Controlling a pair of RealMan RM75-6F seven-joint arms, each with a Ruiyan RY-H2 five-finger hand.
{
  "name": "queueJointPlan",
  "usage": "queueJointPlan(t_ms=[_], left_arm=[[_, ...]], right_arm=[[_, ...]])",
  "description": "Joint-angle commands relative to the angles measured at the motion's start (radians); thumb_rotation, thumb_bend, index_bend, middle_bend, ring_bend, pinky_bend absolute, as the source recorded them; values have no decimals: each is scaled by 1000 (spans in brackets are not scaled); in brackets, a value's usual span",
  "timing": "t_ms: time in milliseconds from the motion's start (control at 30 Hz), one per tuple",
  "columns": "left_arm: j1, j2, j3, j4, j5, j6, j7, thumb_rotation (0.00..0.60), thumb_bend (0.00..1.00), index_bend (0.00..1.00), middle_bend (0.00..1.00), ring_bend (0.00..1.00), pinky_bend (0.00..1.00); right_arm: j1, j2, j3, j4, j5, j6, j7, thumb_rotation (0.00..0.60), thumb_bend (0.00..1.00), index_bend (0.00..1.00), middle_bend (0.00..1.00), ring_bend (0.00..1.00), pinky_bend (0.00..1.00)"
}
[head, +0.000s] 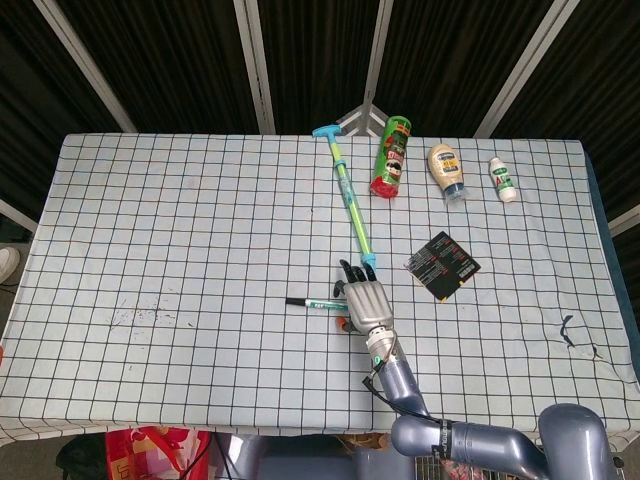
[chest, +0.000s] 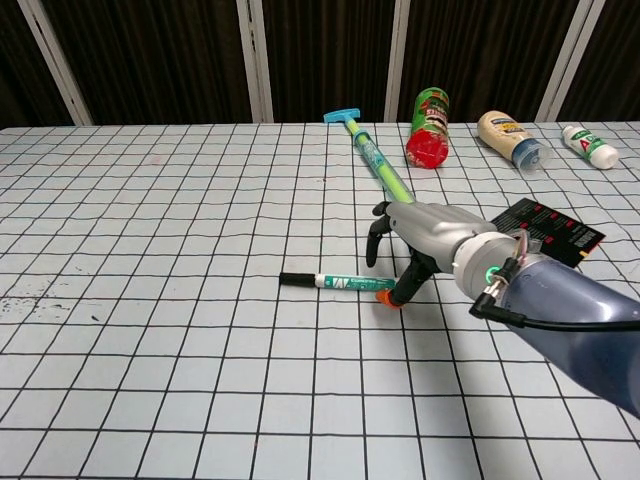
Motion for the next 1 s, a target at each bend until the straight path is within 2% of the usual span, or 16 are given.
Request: queueJointPlan(t_ms=[33,500,1000], left_arm=[[0,-2,0,5,-2,1,-1,600,485,53,0,0,62],[6,-5,3,11,-11,14,12,600,484,61,0,0,62],[1,-15,8,-4,-5,19,66,600,484,65,0,0,62]], right_arm=[[7,-10,-1,17,2,-2,12,600,309,473,64,112,12],[28,-33,-7,90,2,-17,52,600,310,551,64,112,12],[51,-41,-3,135,14,-39,66,600,310,569,64,112,12]])
